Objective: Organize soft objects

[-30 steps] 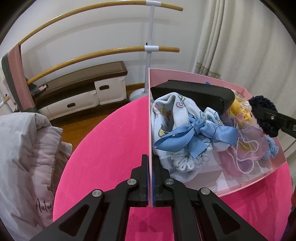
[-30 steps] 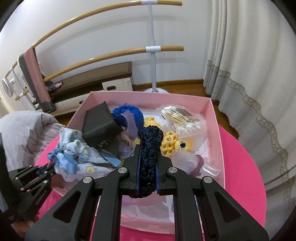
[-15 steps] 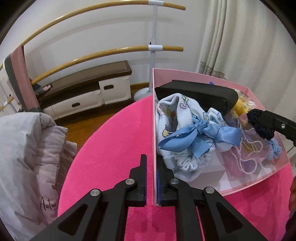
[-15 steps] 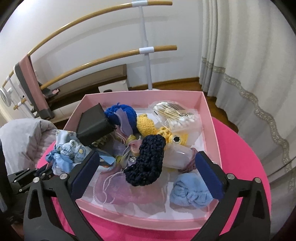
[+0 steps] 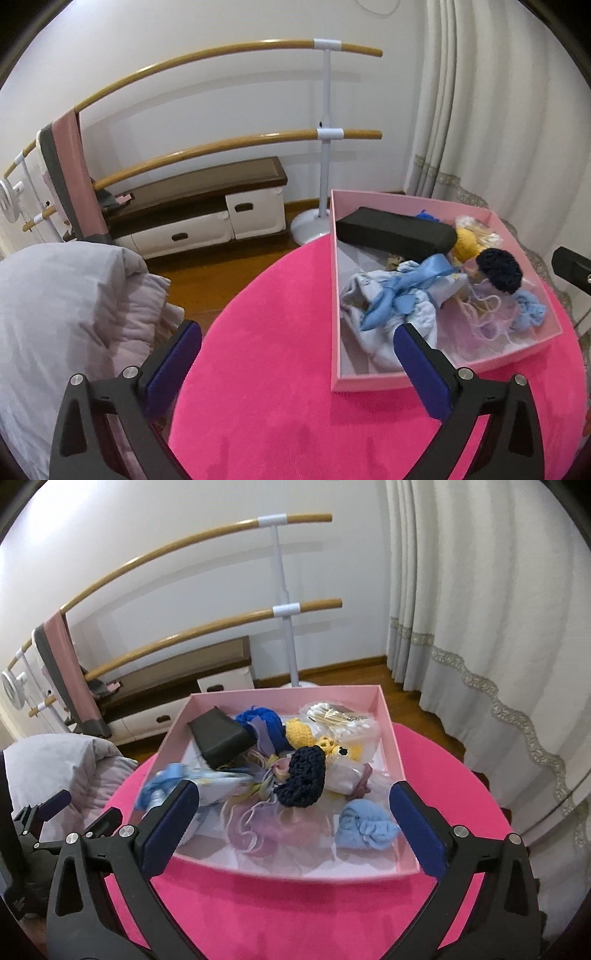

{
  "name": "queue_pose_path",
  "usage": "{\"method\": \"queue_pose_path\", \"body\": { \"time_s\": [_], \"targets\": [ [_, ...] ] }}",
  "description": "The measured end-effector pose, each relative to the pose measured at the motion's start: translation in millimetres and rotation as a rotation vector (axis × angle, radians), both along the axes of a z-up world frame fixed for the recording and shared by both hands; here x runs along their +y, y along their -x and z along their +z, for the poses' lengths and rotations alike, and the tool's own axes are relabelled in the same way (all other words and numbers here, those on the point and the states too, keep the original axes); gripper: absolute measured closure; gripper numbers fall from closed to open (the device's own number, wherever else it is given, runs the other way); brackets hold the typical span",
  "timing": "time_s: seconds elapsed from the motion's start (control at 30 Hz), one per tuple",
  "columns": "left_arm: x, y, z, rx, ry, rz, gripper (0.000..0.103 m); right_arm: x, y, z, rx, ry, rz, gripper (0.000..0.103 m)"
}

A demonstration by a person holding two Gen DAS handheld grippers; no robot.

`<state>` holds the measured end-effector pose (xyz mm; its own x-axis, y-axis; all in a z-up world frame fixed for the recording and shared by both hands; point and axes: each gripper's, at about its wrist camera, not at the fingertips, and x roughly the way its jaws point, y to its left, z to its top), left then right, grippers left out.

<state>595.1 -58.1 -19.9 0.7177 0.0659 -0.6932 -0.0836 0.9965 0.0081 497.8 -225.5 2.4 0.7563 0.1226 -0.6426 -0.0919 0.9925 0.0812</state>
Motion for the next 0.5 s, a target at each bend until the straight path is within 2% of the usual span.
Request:
{"method": "queue_pose_path", "body": {
  "time_s": [0.23, 0.5],
  "targets": [
    [-6, 73, 40, -0.073, -0.008, -0.01, 0.0, -10, 54, 26, -0.066, -0.018, -0.035, 0.0],
    [-17, 177, 89, -0.189, 0.025, -0.05, 0.0, -25, 141, 53, -0.163, -0.036, -0.082, 0.0]
  ]
}}
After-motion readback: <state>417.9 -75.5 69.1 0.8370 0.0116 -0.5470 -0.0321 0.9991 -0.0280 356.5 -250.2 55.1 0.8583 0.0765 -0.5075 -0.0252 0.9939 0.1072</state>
